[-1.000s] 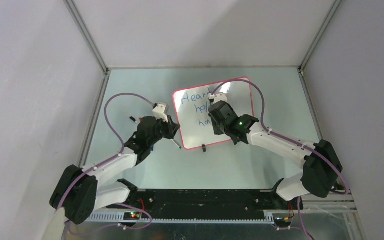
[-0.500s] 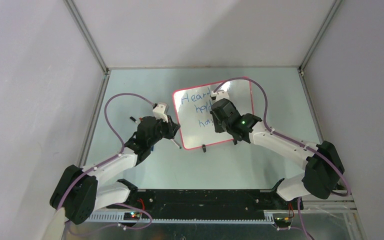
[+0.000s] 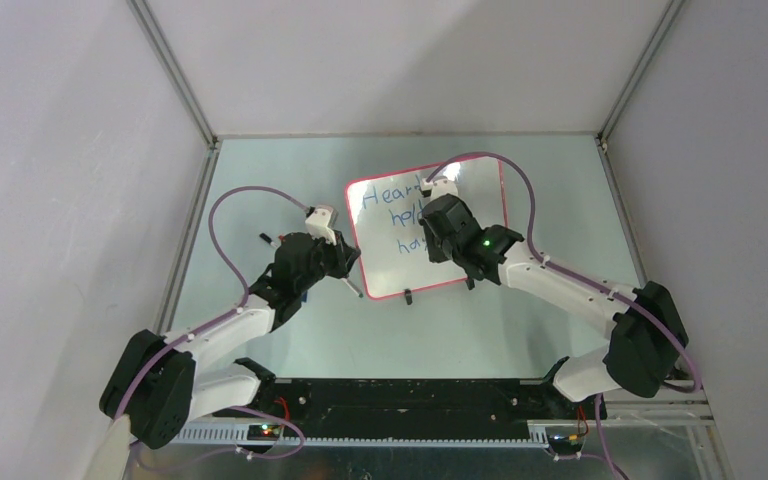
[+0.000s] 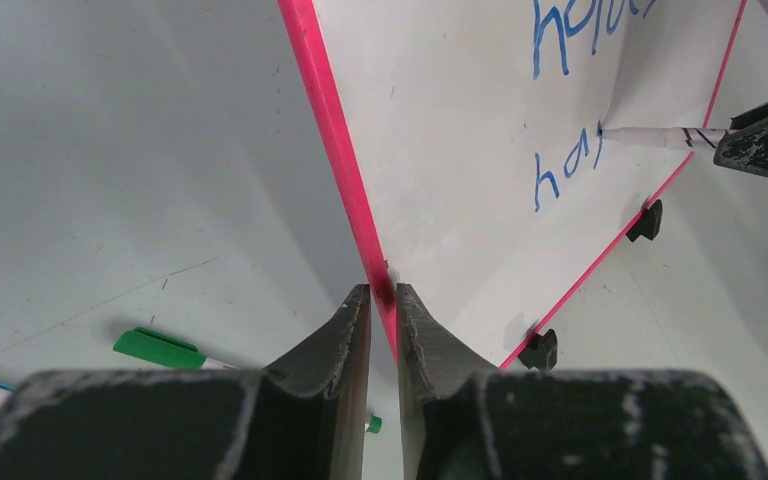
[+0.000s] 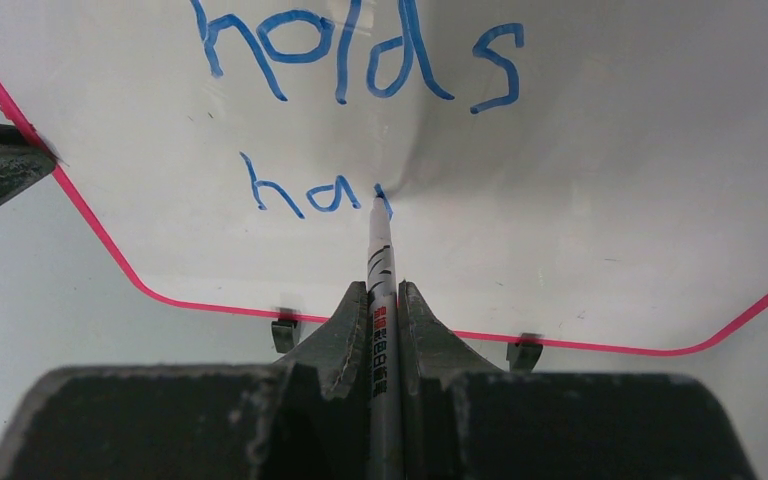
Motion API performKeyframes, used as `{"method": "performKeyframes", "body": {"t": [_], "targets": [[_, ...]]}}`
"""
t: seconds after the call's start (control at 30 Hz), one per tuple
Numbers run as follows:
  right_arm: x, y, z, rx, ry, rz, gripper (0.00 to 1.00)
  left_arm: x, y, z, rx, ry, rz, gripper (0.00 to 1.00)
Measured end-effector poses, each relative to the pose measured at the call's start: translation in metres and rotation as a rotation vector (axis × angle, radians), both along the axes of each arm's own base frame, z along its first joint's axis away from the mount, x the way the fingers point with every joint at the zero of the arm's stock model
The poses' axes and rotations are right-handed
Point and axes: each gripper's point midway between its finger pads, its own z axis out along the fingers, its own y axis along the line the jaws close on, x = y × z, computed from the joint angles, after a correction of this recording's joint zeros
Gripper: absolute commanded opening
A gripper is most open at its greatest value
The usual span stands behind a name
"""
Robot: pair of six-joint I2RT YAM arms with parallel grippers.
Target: Write a sentence on the whiteboard
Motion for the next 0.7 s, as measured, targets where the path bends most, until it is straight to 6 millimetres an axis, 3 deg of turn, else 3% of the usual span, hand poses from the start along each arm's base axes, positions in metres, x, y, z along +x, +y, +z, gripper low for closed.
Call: {"method": "performKeyframes", "body": {"t": [0.7], "targets": [[0.0033, 0.0001, -0.0016, -0.008, 0.000, -0.007, 0.00, 0.0000, 0.0000, 0.0000, 0.000, 0.000, 0.000, 0.20]]}}
